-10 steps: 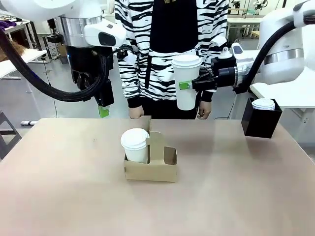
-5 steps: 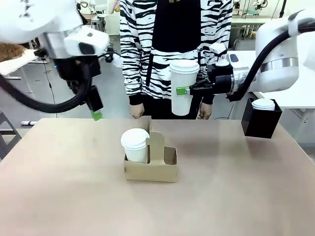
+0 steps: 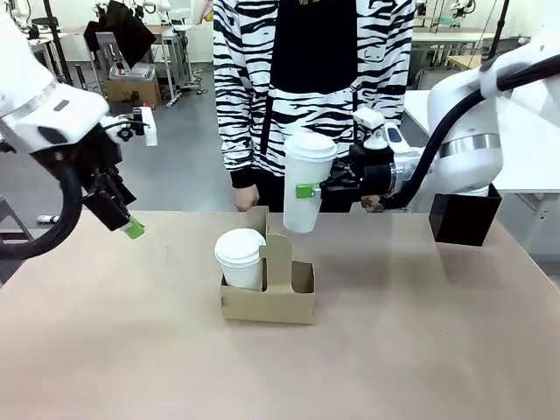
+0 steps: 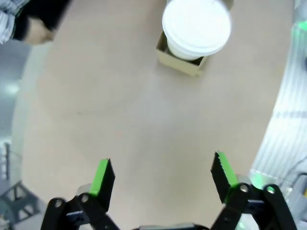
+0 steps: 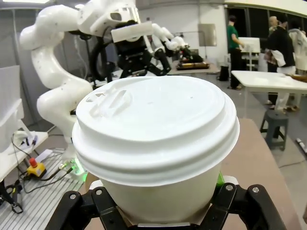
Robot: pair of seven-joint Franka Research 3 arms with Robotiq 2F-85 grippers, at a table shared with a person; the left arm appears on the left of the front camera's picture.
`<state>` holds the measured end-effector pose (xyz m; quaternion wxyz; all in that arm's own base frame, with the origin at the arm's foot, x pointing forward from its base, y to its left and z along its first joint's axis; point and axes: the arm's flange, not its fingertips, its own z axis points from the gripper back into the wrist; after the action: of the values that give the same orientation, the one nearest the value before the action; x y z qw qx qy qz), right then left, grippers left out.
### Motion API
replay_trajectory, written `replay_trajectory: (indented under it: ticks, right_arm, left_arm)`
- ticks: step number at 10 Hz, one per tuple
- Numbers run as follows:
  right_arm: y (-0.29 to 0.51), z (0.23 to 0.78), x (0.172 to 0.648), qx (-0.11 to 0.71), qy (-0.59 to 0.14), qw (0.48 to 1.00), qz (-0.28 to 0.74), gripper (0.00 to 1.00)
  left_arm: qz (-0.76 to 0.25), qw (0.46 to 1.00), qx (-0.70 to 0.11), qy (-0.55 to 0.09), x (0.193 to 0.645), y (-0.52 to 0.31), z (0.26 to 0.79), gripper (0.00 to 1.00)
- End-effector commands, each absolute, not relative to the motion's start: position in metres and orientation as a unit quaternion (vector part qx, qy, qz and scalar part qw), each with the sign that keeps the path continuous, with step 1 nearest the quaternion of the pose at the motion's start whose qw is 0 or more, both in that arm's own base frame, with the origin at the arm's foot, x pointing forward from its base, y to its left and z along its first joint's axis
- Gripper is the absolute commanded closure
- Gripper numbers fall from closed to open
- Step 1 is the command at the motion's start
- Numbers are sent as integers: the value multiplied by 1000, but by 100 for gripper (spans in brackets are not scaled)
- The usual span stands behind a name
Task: Pour a drink into a cup and package it in a carrier.
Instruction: Insert the held 600 ml Paper Cup into the Cup Carrier.
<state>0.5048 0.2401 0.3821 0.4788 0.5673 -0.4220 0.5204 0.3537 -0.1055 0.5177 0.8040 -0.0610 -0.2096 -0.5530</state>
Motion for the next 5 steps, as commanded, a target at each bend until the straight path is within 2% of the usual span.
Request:
replay_trajectory:
  ticks: [1,2,3,5]
  right_arm:
    - [248,372,502,577,-425,453,530,20]
    - [250,365,498,582,-415,451,535,20]
    - [249,358,497,589,-404,449,537,20]
    - [248,348,491,600,-386,444,542,20]
  left_arm:
    - [-559,787,-92,-246,355,-85,504,0]
    - [-541,800,-97,-239,357,-81,501,0]
    - [-555,797,-67,-227,354,-93,512,0]
    - [-555,797,-67,-227,354,-93,512,0]
